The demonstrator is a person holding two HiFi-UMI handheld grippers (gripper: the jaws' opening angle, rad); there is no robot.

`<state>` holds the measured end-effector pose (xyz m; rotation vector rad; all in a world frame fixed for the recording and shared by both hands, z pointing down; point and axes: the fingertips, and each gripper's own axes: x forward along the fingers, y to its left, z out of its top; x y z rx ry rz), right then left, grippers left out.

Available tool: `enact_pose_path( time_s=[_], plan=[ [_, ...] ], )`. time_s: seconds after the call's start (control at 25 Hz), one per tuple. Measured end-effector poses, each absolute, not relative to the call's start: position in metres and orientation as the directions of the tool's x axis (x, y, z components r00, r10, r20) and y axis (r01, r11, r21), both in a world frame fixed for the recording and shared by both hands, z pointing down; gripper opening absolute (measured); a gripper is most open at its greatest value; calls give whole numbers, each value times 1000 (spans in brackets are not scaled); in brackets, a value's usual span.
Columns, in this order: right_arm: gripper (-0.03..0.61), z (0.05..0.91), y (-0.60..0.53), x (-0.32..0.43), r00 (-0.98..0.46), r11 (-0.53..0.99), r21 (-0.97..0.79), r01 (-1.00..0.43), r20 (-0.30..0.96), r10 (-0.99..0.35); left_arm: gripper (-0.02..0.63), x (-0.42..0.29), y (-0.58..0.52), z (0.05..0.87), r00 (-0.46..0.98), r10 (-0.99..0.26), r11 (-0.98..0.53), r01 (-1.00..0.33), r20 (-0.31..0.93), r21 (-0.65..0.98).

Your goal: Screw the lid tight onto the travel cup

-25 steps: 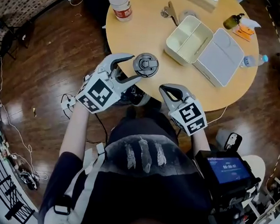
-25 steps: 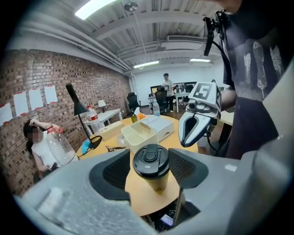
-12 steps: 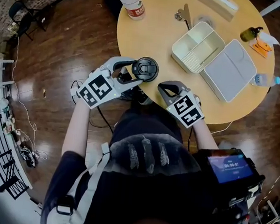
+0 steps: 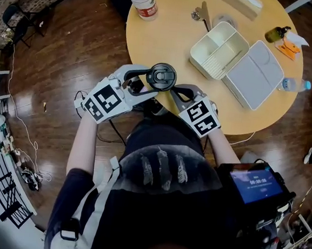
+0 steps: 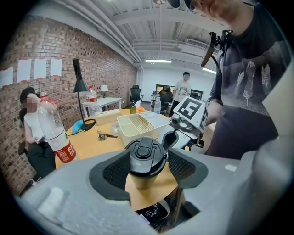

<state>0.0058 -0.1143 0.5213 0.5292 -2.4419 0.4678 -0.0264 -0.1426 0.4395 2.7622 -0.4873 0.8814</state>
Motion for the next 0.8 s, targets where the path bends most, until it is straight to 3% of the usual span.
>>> enact_pose_path(
  time_s=[0.32, 0.56, 0.8],
  plan=[
    [6, 529, -114, 9, -694, 822, -185, -538, 651, -308, 267, -33, -143, 435, 810, -239, -946, -319, 536, 60],
    [6, 531, -114, 6, -656, 799, -161, -580, 673, -341, 267, -32, -138, 443, 853, -141, -965, -233, 503, 124],
    [6, 526, -120, 9, -644, 785, -160, -598, 679, -353, 267, -31, -147, 439, 862, -171, -962, -250, 477, 108]
  ],
)
